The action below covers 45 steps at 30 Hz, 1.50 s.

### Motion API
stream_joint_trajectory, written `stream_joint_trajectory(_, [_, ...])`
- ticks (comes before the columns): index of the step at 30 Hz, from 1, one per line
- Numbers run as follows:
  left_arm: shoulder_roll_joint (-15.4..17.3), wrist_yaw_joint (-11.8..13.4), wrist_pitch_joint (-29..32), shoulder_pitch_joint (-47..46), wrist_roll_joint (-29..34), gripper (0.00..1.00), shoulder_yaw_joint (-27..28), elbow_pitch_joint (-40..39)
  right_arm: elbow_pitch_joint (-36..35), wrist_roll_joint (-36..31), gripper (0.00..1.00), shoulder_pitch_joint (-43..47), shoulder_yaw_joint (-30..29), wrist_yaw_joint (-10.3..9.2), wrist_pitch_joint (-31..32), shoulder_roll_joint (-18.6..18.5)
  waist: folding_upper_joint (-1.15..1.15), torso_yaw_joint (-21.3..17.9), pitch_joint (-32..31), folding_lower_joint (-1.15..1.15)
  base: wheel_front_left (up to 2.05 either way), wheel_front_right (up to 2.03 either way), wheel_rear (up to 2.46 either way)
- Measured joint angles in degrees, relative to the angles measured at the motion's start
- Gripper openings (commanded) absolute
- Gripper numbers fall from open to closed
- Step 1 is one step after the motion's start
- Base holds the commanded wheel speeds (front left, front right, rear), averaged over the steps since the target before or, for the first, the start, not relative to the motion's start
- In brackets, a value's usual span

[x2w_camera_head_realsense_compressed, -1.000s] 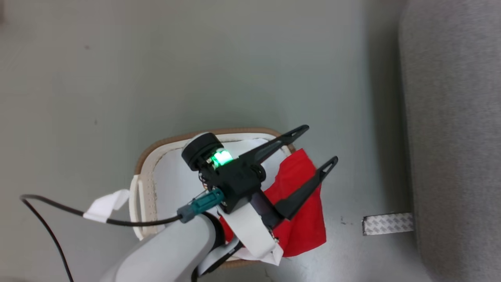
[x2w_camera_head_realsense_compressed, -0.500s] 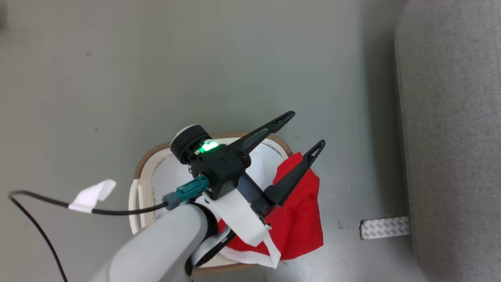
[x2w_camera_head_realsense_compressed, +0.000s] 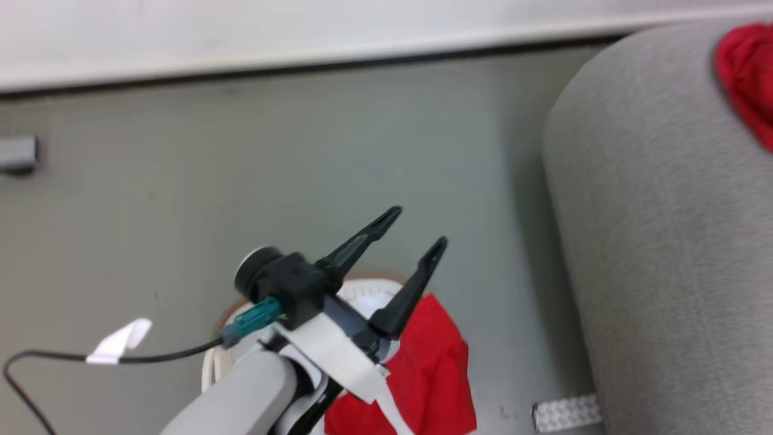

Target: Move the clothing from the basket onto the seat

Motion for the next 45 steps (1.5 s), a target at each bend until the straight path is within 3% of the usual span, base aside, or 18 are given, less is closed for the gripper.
stream_joint_trajectory(9, [3.6,5.9,-2.5,6.5,-4.0,1.00,7.3,-2.1,-10.0,4.7,1.00,1.5,2.9,0.00,-3.5,1.3,0.00,-1.5,-10.7,-0.02,0.00,0.00,0.00])
stream_joint_trajectory(18, [7.3,11.5,-4.0,13.4,-6.8,1.00,14.5,-3.7,-19.1,4.3,1.00,8.5,3.0,0.00,-12.8,13.8,0.00,-0.3,-16.9,-0.01,0.00,0.00,0.00])
stream_joint_trajectory(23, [10.0,13.5,-4.5,17.9,-6.7,1.00,16.7,-4.2,-22.8,2.6,1.00,11.7,2.6,0.00,-17.2,18.5,0.00,1.4,-18.0,-0.01,0.00,0.00,0.00])
stream_joint_trajectory(27, [10.3,14.8,-5.1,20.3,-6.9,1.00,18.8,-4.7,-24.6,0.4,1.00,17.0,1.7,0.00,-21.3,22.3,0.00,3.0,-18.5,0.00,0.00,0.00,0.00])
stream_joint_trajectory(30, [10.1,15.4,-5.4,22.1,-6.7,1.00,19.8,-4.6,-25.8,-2.3,1.00,21.7,1.8,0.00,-25.3,25.1,0.00,4.1,-19.2,0.00,0.00,0.00,0.00])
stream_joint_trajectory(35, [7.1,15.4,-5.8,25.8,-6.7,1.00,22.3,-4.1,-25.0,-5.0,1.00,28.8,2.1,0.00,-32.9,30.5,0.00,5.2,-20.6,0.00,0.00,0.00,0.00])
stream_joint_trajectory(38, [5.7,14.8,-5.8,27.2,-3.7,1.00,24.1,-4.4,-22.8,-5.4,1.00,32.5,1.7,-0.01,-35.3,33.1,0.00,5.9,-20.8,0.00,0.00,0.00,0.00])
stream_joint_trajectory(45, [1.6,11.4,-5.9,30.0,0.3,1.00,27.7,-4.3,-21.3,-6.2,1.00,37.1,2.3,0.00,-38.9,35.5,0.01,6.6,-20.9,0.00,0.00,0.00,0.00])
